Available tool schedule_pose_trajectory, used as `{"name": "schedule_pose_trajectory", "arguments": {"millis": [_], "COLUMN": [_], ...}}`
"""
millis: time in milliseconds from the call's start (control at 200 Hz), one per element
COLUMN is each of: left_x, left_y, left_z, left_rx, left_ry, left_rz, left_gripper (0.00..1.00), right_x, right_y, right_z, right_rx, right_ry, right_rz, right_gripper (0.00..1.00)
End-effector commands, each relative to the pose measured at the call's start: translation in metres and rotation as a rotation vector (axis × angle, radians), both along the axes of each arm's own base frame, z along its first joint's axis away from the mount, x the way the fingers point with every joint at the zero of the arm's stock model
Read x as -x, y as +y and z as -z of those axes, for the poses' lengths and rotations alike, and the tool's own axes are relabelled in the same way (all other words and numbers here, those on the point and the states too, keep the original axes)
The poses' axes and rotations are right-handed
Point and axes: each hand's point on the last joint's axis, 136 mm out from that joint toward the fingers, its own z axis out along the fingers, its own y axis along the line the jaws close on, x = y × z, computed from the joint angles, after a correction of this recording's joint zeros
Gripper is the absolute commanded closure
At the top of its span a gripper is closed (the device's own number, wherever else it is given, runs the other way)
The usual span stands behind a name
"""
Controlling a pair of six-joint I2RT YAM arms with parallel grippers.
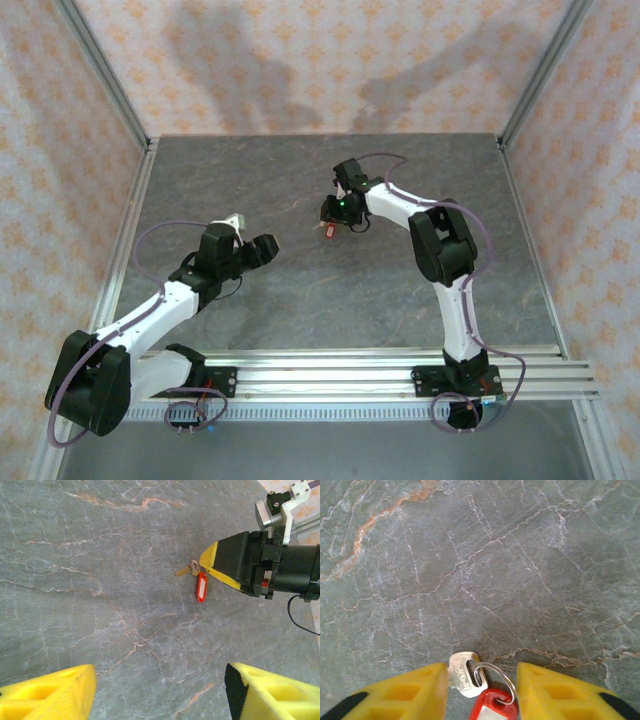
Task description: Remove the keys from the keyring
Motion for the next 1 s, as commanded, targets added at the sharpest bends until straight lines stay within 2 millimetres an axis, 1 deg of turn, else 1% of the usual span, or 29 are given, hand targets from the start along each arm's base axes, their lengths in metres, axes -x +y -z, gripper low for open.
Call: {"name": "schedule_pose_trajectory", "arguments": {"millis": [0, 120, 190, 310, 365, 626, 686, 766, 826, 921, 996], "left_x": [0.0, -0.001, -0.001, -0.002, -0.002, -0.001, -0.001, -0.001, 0.0, 0.001, 0.002], "left_y": [-0.007, -0.008, -0.009, -0.01, -0.01, -0.01, -0.01, -0.01, -0.011, -0.009, -0.008], "left_z": [-0.001, -0.002, -0.002, -0.003, -0.003, -0.003, -0.002, -0.001, -0.001, -0.002, -0.001], "left_rx": [0.025, 0.025, 0.024, 0.022, 0.021, 0.016, 0.016, 0.017, 0.016, 0.013, 0.012], "left_ry": [-0.01, -0.009, -0.009, -0.008, -0.008, -0.009, -0.006, -0.003, -0.004, -0.007, -0.006], "left_rz": [0.015, 0.02, 0.02, 0.024, 0.026, 0.028, 0.028, 0.029, 0.03, 0.024, 0.021], "left_gripper": [0.31, 0.31, 0.31, 0.31, 0.31, 0.31, 0.31, 0.31, 0.31, 0.31, 0.31], "right_x": [0.001, 0.003, 0.003, 0.003, 0.004, 0.003, 0.002, 0.001, 0.0, -0.001, 0.0], "right_y": [-0.002, -0.002, -0.002, -0.002, -0.002, -0.001, -0.001, -0.002, -0.003, -0.001, 0.004], "right_z": [-0.002, -0.003, -0.003, -0.004, -0.006, -0.015, -0.016, -0.013, -0.01, -0.007, -0.006], "right_rx": [0.007, 0.004, 0.004, 0.007, 0.005, -0.006, -0.007, 0.005, 0.015, 0.01, -0.016], "right_ry": [0.006, 0.007, 0.007, 0.005, 0.003, -0.011, -0.015, -0.015, -0.015, -0.011, -0.004], "right_rz": [-0.002, -0.004, -0.008, -0.01, -0.011, -0.019, -0.02, -0.015, -0.013, -0.023, -0.039], "right_gripper": [0.66, 0.71, 0.77, 0.82, 0.86, 0.92, 0.9, 0.72, 0.64, 0.63, 0.65]}}
